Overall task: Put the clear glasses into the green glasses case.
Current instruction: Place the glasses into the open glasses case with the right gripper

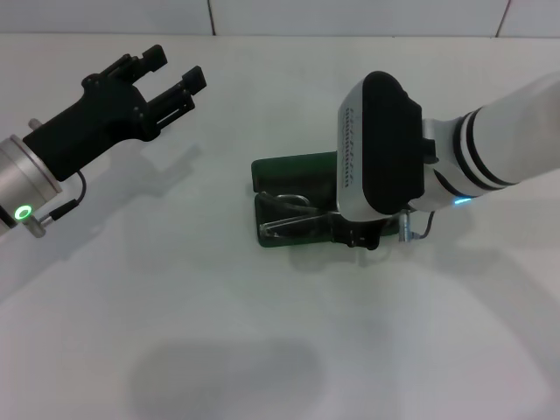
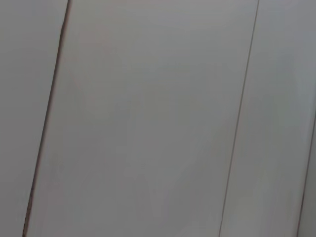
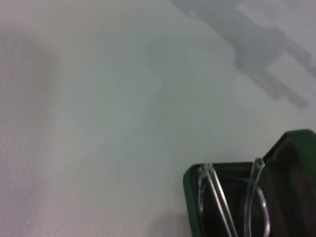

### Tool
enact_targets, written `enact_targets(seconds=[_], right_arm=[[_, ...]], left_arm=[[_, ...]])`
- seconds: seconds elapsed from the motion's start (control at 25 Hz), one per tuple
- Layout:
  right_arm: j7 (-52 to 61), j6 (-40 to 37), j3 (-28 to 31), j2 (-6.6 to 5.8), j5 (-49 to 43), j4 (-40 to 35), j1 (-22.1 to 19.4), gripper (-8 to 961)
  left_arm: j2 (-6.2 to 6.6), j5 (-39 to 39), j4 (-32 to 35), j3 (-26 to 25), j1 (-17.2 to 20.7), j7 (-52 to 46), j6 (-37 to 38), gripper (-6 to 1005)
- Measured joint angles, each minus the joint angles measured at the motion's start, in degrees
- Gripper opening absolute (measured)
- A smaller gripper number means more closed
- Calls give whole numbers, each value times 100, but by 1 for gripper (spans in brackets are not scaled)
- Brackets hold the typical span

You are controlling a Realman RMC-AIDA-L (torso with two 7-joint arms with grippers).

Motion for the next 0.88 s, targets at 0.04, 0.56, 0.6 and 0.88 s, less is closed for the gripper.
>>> enact_targets(seconds=[0.04, 0.56, 0.6, 0.88], right_arm=[[1, 0, 10, 0, -5, -70, -38, 371], [-9, 0, 23, -2, -7, -2, -44, 379], [-9, 5, -2, -1, 1, 40, -23, 380], [-10, 79, -79, 0, 3, 44, -43, 384]], left_arm=[[0, 0, 0, 0, 4, 0, -1, 729], [-12, -6, 0, 0, 25, 1, -3, 729], [-12, -6, 0, 0, 24, 0, -3, 729], [-24, -7, -1, 0, 17, 16, -2, 729]])
